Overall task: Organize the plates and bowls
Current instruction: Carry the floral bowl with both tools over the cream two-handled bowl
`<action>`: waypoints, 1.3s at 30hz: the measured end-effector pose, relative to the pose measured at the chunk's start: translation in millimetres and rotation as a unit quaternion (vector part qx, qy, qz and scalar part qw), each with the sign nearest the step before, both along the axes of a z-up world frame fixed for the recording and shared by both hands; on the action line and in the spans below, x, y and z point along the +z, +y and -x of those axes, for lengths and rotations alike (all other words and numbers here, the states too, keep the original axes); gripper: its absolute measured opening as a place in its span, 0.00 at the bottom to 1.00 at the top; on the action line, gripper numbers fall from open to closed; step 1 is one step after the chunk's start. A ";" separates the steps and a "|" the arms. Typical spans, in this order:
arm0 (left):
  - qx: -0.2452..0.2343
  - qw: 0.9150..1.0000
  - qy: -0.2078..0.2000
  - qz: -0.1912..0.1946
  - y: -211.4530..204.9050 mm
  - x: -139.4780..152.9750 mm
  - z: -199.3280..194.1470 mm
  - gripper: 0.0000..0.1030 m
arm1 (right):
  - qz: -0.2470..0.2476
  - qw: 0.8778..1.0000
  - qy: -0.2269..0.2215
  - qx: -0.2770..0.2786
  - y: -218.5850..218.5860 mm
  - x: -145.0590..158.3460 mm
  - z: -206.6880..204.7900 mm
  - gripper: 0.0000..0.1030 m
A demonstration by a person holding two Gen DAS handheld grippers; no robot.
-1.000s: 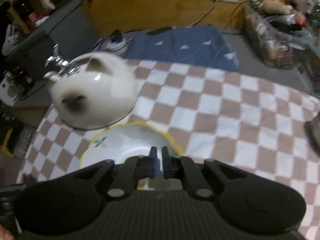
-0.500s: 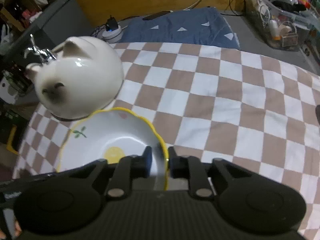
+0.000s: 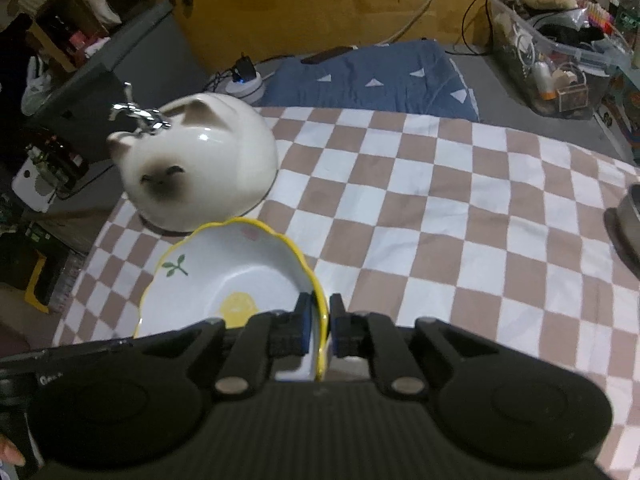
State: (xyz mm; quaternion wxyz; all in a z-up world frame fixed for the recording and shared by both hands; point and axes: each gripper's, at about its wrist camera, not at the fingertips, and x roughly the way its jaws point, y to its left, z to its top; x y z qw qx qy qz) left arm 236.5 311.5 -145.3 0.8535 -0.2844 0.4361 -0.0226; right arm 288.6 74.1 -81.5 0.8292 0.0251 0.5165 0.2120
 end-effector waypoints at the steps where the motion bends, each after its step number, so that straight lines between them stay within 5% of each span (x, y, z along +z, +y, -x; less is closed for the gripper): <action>1: -0.001 1.000 -0.005 -0.002 -2.2 5.6 4.6 0.14 | -0.002 1.000 -0.002 -0.001 -3.6 4.3 5.2 0.11; 12: -0.032 0.998 -0.045 -0.031 -44.2 59.7 60.5 0.14 | -0.038 0.998 -0.019 -0.035 -50.2 41.7 69.4 0.11; 20: -0.063 0.996 -0.043 -0.043 -84.0 73.3 99.2 0.14 | -0.051 0.997 -0.028 -0.060 -87.5 56.2 124.3 0.11; 39: -0.139 0.987 0.000 -0.085 -174.9 63.0 134.6 0.14 | -0.095 0.984 0.033 -0.150 -174.4 19.6 219.1 0.11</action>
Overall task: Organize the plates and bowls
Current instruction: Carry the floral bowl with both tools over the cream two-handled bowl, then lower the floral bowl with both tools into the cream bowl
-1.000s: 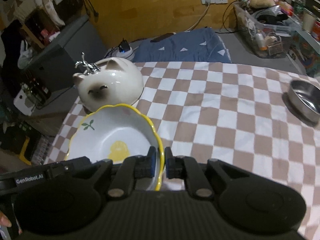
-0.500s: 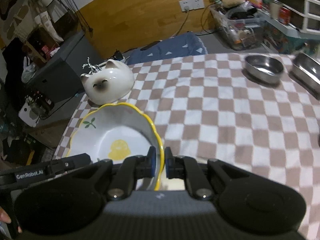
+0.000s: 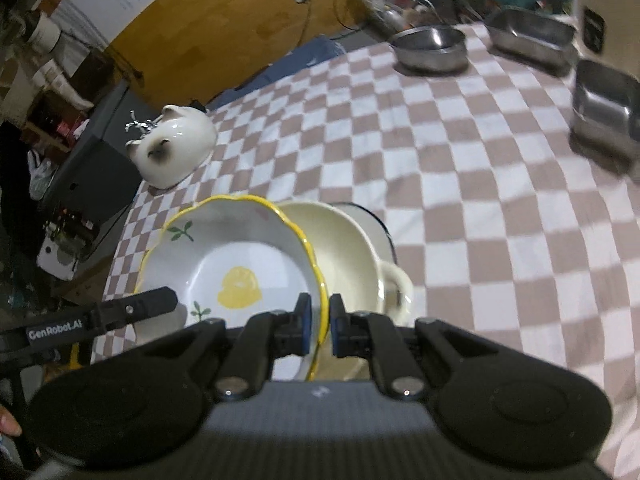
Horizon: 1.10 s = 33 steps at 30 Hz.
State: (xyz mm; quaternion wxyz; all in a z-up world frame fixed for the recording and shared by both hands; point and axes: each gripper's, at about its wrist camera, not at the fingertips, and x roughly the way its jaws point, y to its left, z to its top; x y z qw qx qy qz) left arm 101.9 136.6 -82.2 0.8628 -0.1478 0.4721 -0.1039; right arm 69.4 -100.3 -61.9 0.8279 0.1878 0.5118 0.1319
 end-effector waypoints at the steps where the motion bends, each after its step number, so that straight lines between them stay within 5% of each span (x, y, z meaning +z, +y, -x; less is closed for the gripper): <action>1: 0.000 1.000 0.001 -0.002 -1.7 -0.7 -0.9 0.14 | -0.003 1.000 0.002 -0.003 -2.0 -1.8 2.3 0.11; 33: 0.031 0.997 0.060 -0.023 2.1 -52.8 -46.5 0.19 | 0.027 0.999 0.038 0.022 17.0 -26.5 -29.1 0.11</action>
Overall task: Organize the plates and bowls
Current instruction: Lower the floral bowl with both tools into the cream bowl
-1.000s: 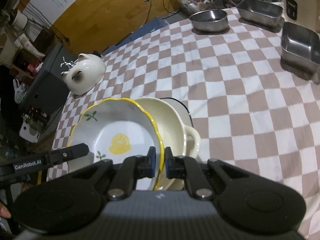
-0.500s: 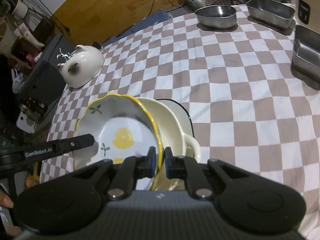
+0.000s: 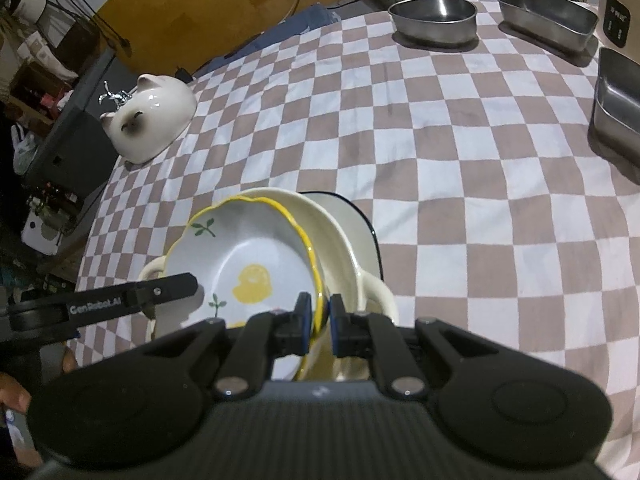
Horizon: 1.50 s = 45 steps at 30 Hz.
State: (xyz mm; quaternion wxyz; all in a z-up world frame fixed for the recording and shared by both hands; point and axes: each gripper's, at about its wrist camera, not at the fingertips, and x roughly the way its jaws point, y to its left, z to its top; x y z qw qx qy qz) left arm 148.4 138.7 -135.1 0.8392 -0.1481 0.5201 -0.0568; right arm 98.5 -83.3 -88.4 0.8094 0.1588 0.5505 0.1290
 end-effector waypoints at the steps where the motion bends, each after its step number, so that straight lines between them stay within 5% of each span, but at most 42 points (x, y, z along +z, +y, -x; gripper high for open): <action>1: -0.001 1.000 0.001 0.003 0.4 -0.7 -0.1 0.21 | 0.000 1.000 0.001 -0.001 1.9 -1.0 -0.5 0.11; 16: -0.015 1.000 -0.016 -0.006 1.7 16.5 7.9 0.25 | -0.004 1.000 0.001 -0.019 3.2 -8.8 -4.2 0.09; 21: -0.033 0.999 0.007 -0.020 -2.7 16.5 9.9 0.23 | -0.005 1.000 0.007 -0.018 2.8 -10.1 -0.7 0.09; 36: -0.040 0.999 0.008 -0.024 -3.8 12.9 4.8 0.18 | 0.046 0.999 -0.005 0.008 15.4 -8.0 -4.7 0.09; 45: -0.040 0.999 -0.004 -0.013 -0.9 19.3 11.6 0.29 | 0.036 0.999 0.002 0.005 12.3 -8.2 4.0 0.13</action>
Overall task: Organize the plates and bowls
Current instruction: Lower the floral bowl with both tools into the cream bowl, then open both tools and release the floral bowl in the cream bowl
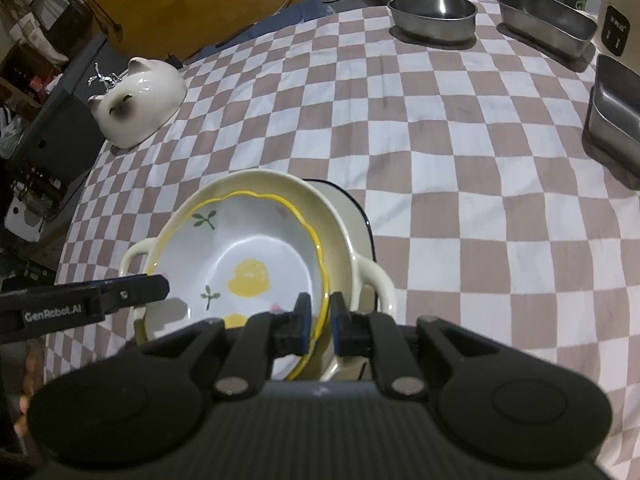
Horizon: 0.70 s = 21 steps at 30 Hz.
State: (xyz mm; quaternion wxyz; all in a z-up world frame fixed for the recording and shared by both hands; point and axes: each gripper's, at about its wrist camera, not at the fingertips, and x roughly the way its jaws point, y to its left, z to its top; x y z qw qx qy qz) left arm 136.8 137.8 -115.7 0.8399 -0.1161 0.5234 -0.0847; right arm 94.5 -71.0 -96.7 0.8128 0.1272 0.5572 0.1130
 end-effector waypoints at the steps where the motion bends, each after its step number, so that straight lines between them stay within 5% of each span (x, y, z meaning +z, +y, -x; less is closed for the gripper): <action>1: -0.001 1.000 -0.003 0.001 0.0 1.6 1.1 0.30 | 0.000 1.000 0.000 0.000 -0.7 0.7 1.5 0.13; 5: -0.004 1.000 -0.012 0.000 -0.6 7.4 5.3 0.42 | -0.003 1.000 -0.005 0.002 -1.4 4.8 6.7 0.24; 9: -0.005 1.000 -0.021 -0.001 0.8 12.0 9.3 0.73 | -0.011 1.000 -0.013 0.011 -1.7 10.9 15.5 0.39; 11: -0.007 1.000 -0.026 0.002 1.7 14.8 11.3 0.76 | -0.009 1.000 -0.020 0.014 -0.8 14.5 19.5 0.45; 15: -0.008 0.999 -0.032 0.002 3.1 18.6 14.9 0.83 | 0.013 0.999 -0.051 0.012 1.4 28.4 29.2 0.71; 21: -0.005 0.999 -0.039 0.002 6.5 21.8 20.2 0.96 | 0.025 0.997 -0.070 -0.017 -6.9 39.2 40.8 0.92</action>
